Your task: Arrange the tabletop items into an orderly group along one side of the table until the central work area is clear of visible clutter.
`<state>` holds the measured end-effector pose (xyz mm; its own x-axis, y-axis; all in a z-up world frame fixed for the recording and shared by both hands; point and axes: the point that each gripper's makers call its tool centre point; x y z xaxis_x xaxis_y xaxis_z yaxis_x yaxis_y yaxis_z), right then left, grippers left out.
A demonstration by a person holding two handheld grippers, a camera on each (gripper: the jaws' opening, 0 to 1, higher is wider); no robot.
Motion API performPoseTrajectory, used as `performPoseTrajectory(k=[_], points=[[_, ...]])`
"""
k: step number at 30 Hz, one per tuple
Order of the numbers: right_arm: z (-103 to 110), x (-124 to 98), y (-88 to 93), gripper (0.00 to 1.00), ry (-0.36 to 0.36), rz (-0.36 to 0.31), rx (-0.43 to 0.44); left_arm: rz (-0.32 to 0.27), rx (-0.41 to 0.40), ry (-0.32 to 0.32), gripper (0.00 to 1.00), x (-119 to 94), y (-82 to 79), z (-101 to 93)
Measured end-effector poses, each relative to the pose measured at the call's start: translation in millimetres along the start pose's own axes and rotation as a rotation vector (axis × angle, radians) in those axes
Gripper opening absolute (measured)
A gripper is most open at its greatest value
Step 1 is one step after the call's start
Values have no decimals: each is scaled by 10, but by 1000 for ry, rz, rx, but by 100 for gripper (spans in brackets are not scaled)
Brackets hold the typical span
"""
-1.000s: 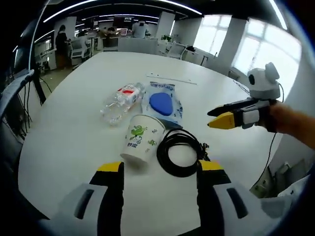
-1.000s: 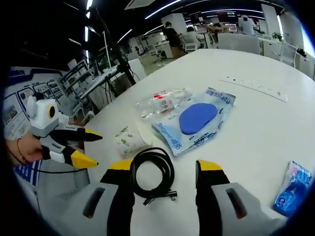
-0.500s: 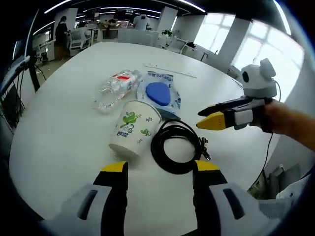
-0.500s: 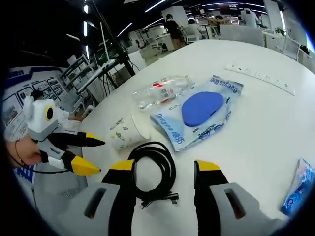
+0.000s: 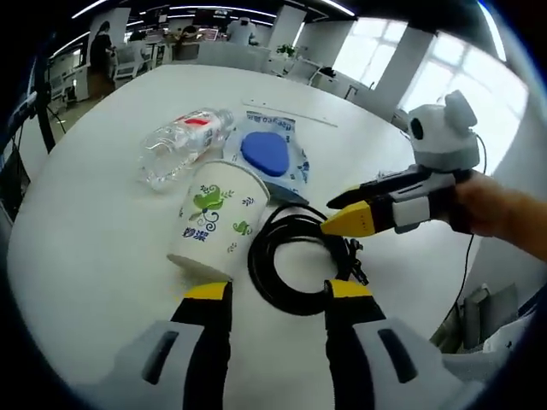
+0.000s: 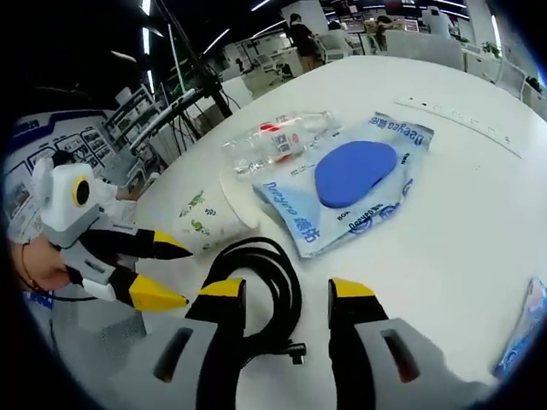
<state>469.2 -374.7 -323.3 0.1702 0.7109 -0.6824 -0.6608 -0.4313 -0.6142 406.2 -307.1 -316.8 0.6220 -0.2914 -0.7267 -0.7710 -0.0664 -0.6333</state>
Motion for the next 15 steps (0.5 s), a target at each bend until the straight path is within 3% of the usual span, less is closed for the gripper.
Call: performPoseTrajectory(k=[4, 7, 15], points=[[-15, 43, 49, 31, -6, 16, 5, -14, -28, -7, 38, -17, 56, -39], [-17, 66, 74, 29, -9, 24, -1, 14, -27, -10, 37, 32, 145, -26], [-26, 102, 115, 20, -8, 40, -1, 5, -45, -18, 35, 132, 86, 0]])
Point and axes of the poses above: the point that each gripper's makers call its tool centre point, and the gripper's own axes: x roughly forward along the fingers, z roughly to its left, y roughly out of its underside, and after that the axes turned 4 degrees about -y, right-handed
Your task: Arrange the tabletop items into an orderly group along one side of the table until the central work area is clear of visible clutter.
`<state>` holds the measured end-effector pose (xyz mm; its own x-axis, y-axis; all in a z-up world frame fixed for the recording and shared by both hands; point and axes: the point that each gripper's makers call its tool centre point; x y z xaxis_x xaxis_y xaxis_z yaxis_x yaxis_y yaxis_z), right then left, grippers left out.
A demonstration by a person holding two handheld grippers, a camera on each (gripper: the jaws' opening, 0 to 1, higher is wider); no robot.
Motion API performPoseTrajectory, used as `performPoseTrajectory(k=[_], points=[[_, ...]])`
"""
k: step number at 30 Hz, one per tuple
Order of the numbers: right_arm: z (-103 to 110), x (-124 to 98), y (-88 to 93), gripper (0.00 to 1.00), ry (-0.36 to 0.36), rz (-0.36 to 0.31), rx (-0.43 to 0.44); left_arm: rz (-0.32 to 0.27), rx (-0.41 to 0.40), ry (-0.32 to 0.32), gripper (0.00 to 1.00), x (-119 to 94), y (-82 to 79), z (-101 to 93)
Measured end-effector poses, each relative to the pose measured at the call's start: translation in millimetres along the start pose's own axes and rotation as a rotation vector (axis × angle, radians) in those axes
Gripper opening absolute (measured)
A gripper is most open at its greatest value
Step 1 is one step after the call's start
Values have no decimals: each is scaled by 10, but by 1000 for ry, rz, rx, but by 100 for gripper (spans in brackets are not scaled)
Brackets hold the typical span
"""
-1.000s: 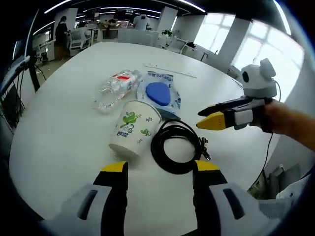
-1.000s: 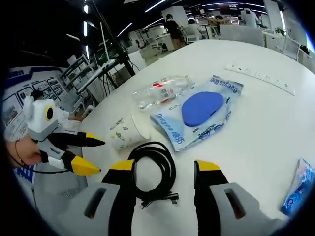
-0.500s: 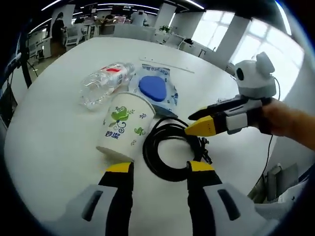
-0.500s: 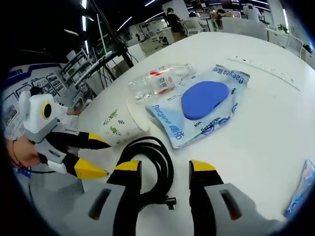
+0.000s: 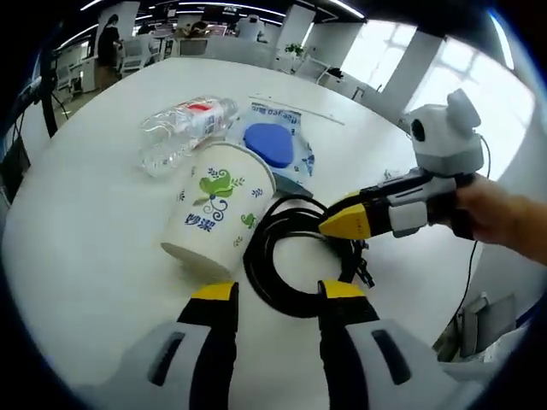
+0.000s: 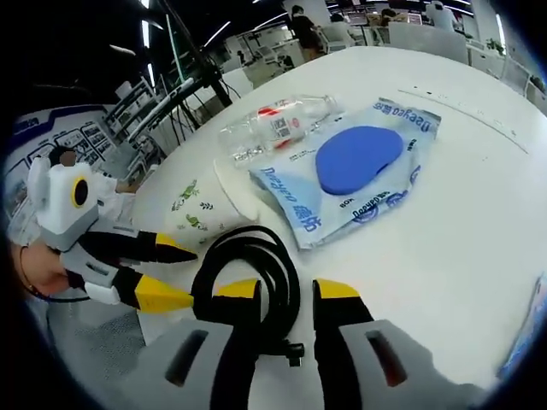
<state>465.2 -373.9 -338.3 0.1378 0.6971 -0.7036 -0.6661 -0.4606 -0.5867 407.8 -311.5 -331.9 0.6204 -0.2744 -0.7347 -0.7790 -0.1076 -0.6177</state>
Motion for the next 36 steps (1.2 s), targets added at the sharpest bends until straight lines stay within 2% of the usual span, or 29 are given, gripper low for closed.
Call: performPoseTrajectory(k=[6, 9, 14, 16, 21, 26, 36], points=[[14, 20, 5, 13, 1, 4, -6, 14, 17, -1, 28, 92, 23, -27], [27, 24, 3, 12, 1, 4, -9, 19, 38, -35, 21, 73, 29, 29], [7, 28, 3, 10, 4, 4, -13, 33, 43, -46, 17, 103, 17, 66], [-3, 20, 9, 5, 8, 7, -2, 42, 62, -53, 15, 103, 17, 67], [-29, -29, 29, 2, 6, -8, 47, 57, 63, -46, 11, 117, 4, 70], [-38, -68, 51, 2, 9, -16, 91, 64, 83, -40, 5, 136, -42, 64], [0, -170, 99, 1, 0, -49, 148, 83, 87, -24, 4, 136, -51, 21]])
Point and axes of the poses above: the point that each gripper's makers call its tool centre point, and the gripper's own axes: x roughly forward along the fingers, z roughly to its left, y roughly out of its underside, and after that the axes turned 4 degrees about -y, right-handed
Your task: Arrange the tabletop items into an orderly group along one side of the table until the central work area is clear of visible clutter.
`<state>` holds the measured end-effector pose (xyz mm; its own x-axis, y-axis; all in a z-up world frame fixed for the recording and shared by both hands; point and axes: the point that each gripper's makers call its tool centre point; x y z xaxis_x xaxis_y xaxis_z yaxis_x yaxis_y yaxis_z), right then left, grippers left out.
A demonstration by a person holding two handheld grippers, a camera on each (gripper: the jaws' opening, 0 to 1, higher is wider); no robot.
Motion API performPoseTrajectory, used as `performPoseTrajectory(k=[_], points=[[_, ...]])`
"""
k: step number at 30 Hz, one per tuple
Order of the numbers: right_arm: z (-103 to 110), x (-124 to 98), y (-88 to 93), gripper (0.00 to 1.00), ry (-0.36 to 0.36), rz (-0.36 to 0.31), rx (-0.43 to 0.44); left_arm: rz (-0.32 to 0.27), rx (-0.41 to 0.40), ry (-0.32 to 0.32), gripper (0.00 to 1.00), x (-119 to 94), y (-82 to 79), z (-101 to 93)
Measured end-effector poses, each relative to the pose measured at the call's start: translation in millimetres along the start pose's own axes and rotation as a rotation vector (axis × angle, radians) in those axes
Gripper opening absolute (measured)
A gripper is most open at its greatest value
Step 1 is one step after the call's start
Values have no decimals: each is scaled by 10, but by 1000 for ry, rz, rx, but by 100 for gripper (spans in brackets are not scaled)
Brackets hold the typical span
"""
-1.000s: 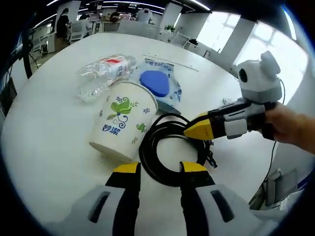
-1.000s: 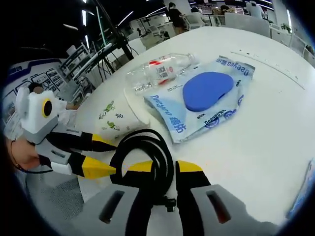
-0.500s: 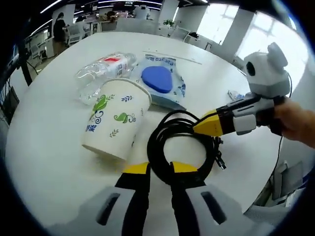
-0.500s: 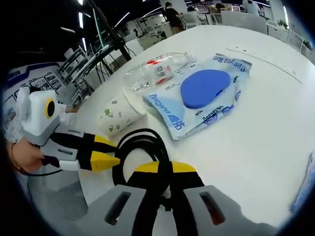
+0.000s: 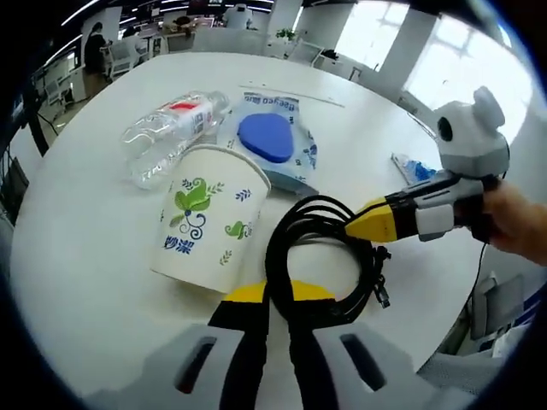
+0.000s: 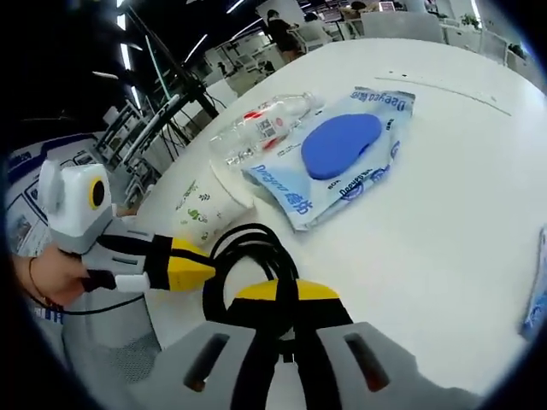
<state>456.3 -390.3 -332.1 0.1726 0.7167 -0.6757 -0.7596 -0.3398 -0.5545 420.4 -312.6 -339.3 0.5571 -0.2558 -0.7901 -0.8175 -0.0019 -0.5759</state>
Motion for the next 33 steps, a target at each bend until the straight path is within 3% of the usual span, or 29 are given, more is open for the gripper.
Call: performPoseTrajectory(k=[17, 33], points=[[55, -230, 38, 1, 8, -37, 19, -5, 19, 40, 3, -94, -36, -172], [-31, -512, -1, 0, 28, -113, 75, -30, 81, 79, 3, -134, -269, -399]])
Point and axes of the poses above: the point that each gripper's makers call its tool centre point, and the gripper's own axes: x roughly forward along the fingers, z roughly to its left, y roughly out of its underside, and after that the axes turned 4 degrees about -y, right-handed
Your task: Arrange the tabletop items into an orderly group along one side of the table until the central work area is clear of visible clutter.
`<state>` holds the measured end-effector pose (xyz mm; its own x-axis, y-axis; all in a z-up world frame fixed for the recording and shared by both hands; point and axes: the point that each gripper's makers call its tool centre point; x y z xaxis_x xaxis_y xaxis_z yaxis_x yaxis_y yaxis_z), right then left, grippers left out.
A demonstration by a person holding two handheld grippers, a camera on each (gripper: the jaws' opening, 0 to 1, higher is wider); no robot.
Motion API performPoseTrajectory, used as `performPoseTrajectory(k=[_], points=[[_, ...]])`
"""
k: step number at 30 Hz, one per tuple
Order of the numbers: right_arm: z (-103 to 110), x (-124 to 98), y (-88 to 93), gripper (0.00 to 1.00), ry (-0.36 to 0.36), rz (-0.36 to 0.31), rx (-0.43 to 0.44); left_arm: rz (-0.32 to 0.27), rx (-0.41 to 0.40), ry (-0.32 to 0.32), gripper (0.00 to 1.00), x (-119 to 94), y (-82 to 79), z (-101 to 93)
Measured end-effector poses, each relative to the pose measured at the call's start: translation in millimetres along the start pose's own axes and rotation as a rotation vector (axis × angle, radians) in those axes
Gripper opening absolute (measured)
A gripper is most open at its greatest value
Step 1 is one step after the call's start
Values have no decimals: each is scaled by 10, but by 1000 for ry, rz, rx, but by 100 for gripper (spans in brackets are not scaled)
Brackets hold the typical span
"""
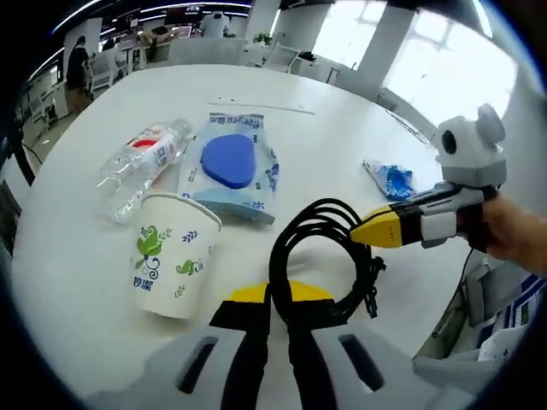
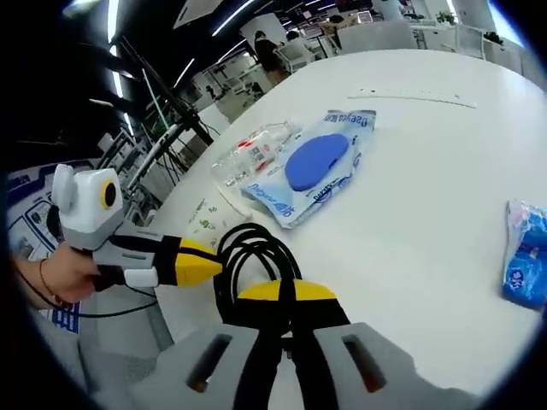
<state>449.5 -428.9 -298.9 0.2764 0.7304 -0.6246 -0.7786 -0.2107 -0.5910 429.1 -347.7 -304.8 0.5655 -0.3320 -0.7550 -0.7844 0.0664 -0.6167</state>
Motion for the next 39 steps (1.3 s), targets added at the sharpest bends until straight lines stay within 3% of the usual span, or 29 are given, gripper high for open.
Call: performPoseTrajectory(k=[21, 28, 39], points=[[-168, -571, -94, 0, 60, -113, 72, -5, 124, 101, 3, 35, -352, -511], [-301, -839, -88, 0, 98, -150, 102, 2, 176, 158, 3, 109, -464, -787], [-545, -1236, 45, 0, 169, -182, 159, 41, 248, 249, 3, 277, -509, -1263]])
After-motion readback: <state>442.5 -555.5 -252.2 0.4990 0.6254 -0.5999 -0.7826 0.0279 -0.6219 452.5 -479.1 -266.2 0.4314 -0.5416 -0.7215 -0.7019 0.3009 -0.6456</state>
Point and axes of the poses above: the point that each gripper's makers call its tool centre point, and the gripper's own axes: x roughly forward along the fingers, z roughly to its left, y roughly out of its underside, and after that the axes turned 4 degrees about -y, right-handed
